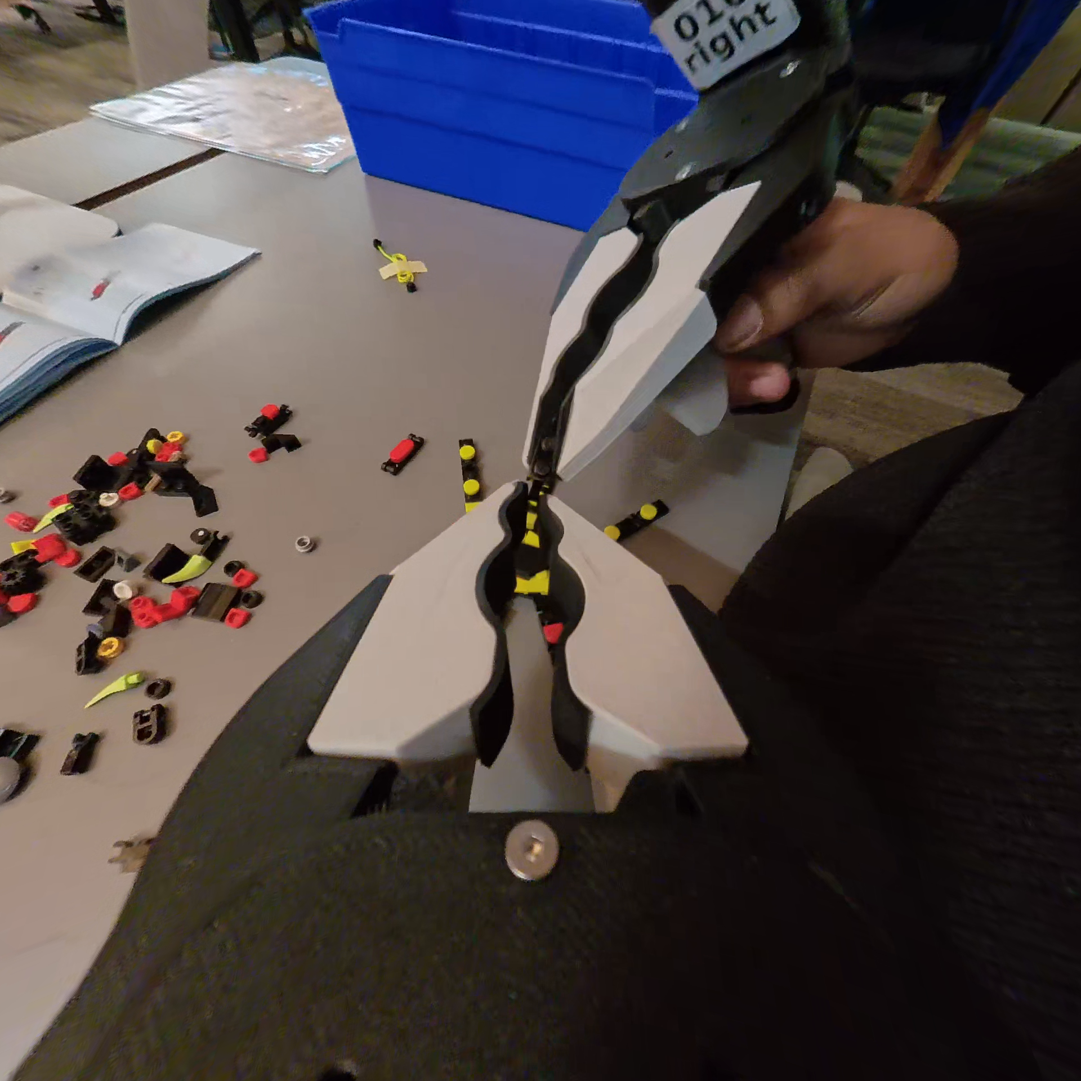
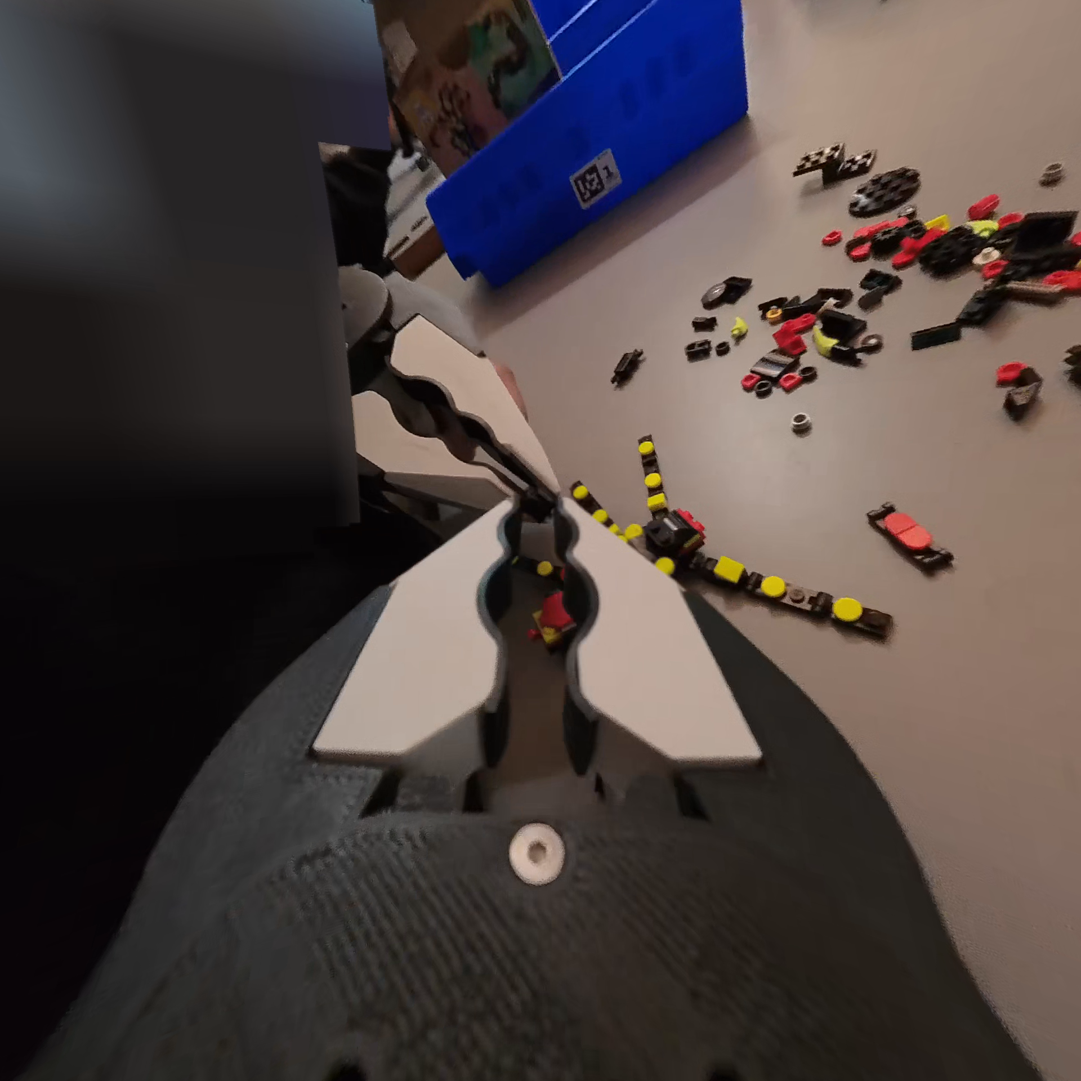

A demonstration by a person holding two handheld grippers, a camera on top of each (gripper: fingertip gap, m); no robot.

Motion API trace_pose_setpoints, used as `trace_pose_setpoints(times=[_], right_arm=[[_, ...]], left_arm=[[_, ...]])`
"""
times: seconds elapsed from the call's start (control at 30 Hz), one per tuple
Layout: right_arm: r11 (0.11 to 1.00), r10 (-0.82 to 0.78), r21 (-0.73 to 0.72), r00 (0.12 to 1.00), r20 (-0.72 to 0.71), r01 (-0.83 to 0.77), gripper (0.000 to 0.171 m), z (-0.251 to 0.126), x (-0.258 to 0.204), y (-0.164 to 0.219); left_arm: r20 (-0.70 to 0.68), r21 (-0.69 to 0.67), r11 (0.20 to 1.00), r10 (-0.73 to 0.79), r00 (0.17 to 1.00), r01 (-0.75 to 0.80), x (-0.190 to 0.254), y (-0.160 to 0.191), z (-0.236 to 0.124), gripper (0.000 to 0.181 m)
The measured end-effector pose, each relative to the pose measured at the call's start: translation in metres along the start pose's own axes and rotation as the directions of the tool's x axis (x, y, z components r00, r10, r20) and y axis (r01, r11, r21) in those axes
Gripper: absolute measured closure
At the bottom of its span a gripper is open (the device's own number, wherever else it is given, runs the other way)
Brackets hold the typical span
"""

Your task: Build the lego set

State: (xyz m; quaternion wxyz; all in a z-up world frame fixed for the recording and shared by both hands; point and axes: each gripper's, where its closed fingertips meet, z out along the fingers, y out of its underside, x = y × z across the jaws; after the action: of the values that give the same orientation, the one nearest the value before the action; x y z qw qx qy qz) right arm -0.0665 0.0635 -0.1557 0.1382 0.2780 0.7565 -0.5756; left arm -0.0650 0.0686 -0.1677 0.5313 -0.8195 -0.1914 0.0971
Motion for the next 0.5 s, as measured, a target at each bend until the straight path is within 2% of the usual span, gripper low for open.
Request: trace_pose_setpoints(times=[0.13,0.23,0.3,0.37,0.43,0.5], right_arm=[[0.997,0.066,0.035,0.995,0.071,-0.069,0.163,-0.004,-0.004,-0.005],[0.997,0.024,0.07,0.996,0.091,-0.031,0.163,-0.008,-0.008,-0.011],[0.996,-0.051,0.083,0.994,0.093,0.043,0.163,-0.011,-0.012,-0.014],[0.985,-0.152,0.095,0.983,0.1,0.143,0.163,-0.013,-0.021,-0.016],[0.967,-0.241,0.116,0.965,0.107,0.228,0.163,-0.015,-0.031,-0.019],[0.952,-0.291,0.127,0.951,0.1,0.278,0.163,-0.017,-0.035,-0.02]], left_arm=[[-0.046,0.05,0.996,-0.072,0.996,0.074,0.003,-0.007,-0.003,0.179],[-0.158,0.089,0.966,-0.229,0.961,0.245,0.006,-0.016,-0.007,0.172],[-0.29,0.093,0.911,-0.36,0.887,0.401,0.01,-0.025,-0.012,0.168],[-0.429,0.067,0.841,-0.462,0.776,0.537,0.017,-0.034,-0.018,0.165],[-0.516,0.043,0.794,-0.502,0.694,0.607,0.023,-0.042,-0.023,0.168],[-0.542,0.045,0.791,-0.494,0.68,0.61,0.025,-0.045,-0.026,0.17]])
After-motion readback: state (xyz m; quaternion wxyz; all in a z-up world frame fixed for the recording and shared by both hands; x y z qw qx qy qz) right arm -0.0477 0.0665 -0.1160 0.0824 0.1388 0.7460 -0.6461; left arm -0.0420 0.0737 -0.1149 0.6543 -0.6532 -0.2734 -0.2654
